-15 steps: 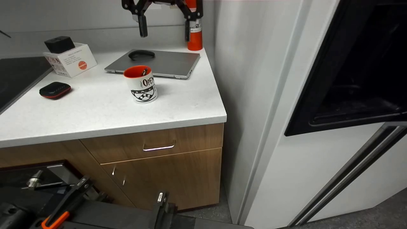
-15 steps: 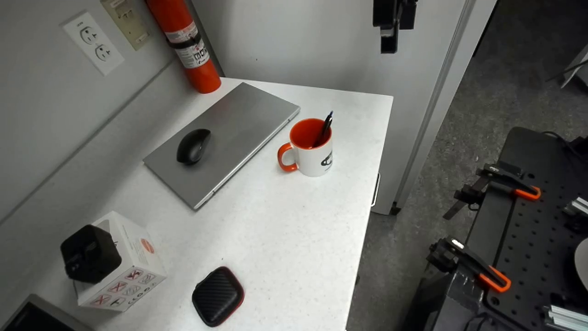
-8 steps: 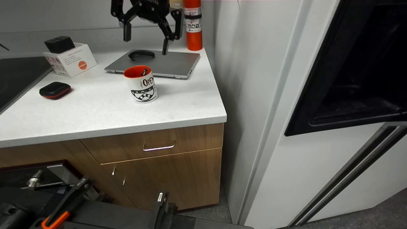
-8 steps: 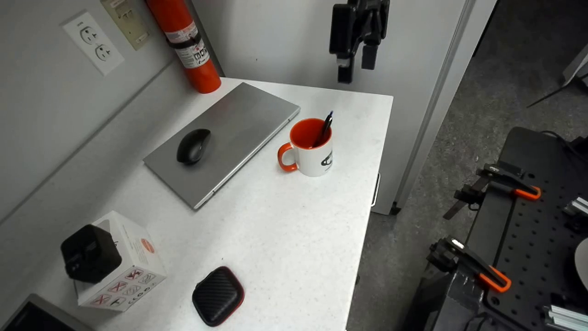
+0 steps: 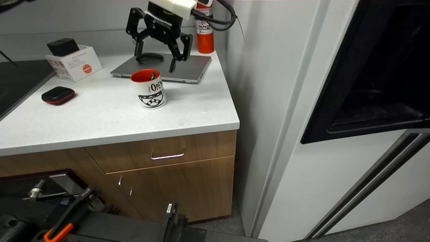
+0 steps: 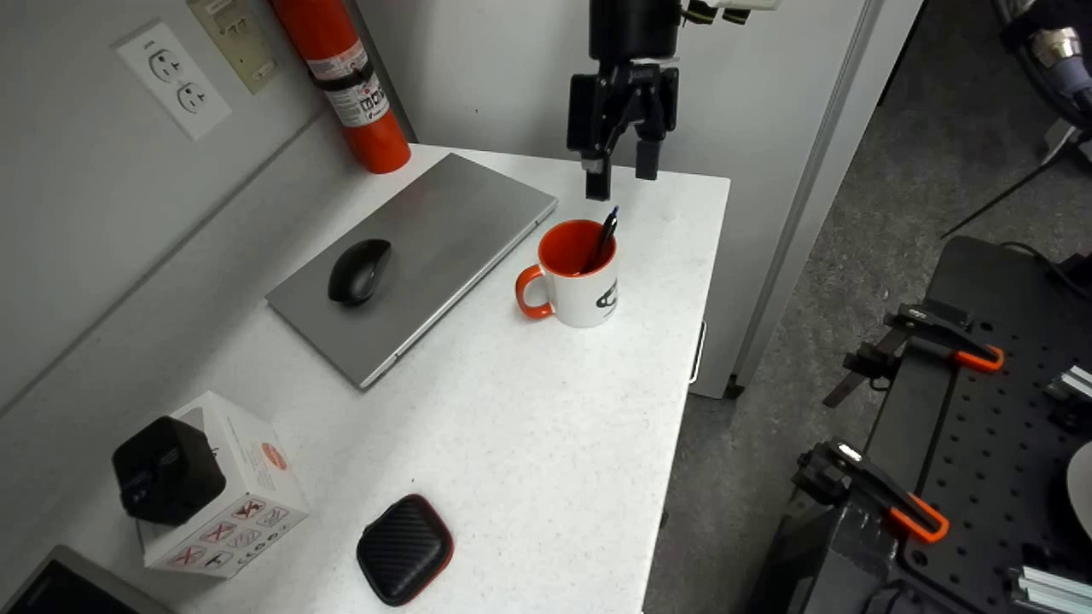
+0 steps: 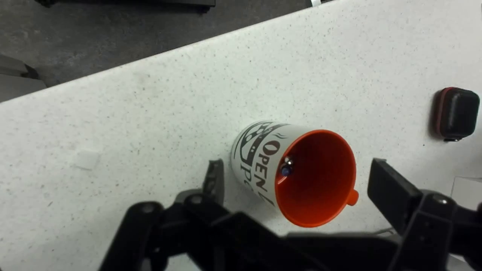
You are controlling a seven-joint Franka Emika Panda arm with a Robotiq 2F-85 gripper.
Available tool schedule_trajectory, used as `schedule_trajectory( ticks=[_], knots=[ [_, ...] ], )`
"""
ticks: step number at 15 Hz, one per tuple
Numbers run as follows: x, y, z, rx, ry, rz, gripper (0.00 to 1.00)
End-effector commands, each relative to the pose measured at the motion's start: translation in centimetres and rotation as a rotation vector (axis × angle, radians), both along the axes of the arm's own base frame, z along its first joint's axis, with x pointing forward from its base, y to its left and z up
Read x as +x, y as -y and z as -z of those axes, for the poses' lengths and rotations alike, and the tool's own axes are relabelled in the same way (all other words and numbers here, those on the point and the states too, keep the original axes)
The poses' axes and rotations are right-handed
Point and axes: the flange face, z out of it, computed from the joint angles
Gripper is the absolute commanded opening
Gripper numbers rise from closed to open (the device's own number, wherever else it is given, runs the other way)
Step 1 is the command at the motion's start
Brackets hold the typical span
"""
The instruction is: Remove the black pen from the white mug
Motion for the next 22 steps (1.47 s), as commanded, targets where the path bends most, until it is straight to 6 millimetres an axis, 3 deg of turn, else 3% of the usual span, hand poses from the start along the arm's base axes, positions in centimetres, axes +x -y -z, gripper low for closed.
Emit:
schedule_trajectory(
  ticks=[1, 8, 9, 10, 19, 22],
  knots=[
    [1.7, 0.1, 1.4, 0.077, -0.039, -0.014, 1.0],
    [1.9, -0.2, 2.7, 0.149, -0.154, -0.062, 1.0],
    [2.0, -0.2, 2.8, 0.159, -0.159, -0.069, 0.93],
    [2.2, -0.1, 3.0, 0.163, -0.161, -0.074, 0.74],
    [3.7, 0.4, 4.0, 0.178, -0.151, -0.107, 0.03],
    [3.8, 0.6, 3.9, 0.172, -0.16, -0.11, 0.02]
  ],
)
